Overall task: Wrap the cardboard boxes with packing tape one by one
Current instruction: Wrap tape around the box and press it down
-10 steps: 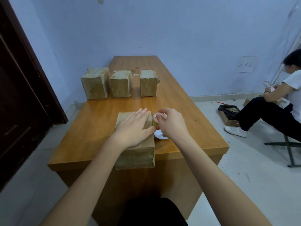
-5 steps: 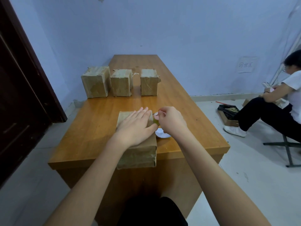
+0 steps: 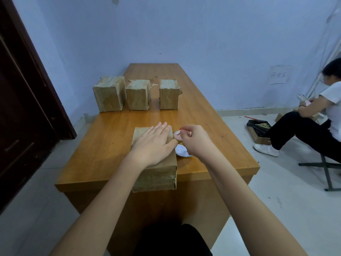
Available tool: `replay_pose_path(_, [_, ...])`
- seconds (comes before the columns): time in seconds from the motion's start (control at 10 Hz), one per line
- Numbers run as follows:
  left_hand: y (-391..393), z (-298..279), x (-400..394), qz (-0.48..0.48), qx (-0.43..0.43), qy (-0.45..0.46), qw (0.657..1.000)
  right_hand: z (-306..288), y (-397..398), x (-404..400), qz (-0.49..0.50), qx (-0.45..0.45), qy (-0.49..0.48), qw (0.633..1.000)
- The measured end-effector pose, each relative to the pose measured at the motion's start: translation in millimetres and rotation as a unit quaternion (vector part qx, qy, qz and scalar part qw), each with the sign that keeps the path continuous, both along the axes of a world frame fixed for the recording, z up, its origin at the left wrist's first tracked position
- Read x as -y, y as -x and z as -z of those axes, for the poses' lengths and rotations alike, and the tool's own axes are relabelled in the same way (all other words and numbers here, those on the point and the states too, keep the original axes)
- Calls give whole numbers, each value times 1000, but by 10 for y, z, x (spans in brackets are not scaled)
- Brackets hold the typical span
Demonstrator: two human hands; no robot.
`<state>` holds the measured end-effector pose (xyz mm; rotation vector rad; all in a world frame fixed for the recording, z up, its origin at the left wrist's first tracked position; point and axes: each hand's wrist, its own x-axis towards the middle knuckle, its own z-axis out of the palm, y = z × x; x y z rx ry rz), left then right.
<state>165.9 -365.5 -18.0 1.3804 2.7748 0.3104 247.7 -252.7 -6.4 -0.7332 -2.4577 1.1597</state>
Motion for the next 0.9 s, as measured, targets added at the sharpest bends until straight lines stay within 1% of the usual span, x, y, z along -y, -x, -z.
replay_pose_path(0.2, [5,-4,7,-1,23,-13,1000,94,-61,0,-19,-33,16,999])
replay_pose_path(0.4, [0,-16,14,2,17,-8,1000,156,-179,3,-27,-53,14,998])
replay_pose_path(0.5, [-5,-19,16,1,16,-5,1000,167,-219,20,-29,-55,-8,998])
replay_pose_path(0.6, [-6,-25,15,0,18,-6,1000,142,-236,-7,-10,-73,34,997])
replay_pose_path(0.7, [-1,-30,15,1,25,-3,1000,107,-298,-120,35,-132,86,987])
replay_pose_path(0.8, [16,-21,18,4,22,-5,1000,73,-389,-256,42,-170,169,970])
replay_pose_path(0.9, [27,-7,15,3,22,-7,1000,62,-439,-417,65,-181,253,948])
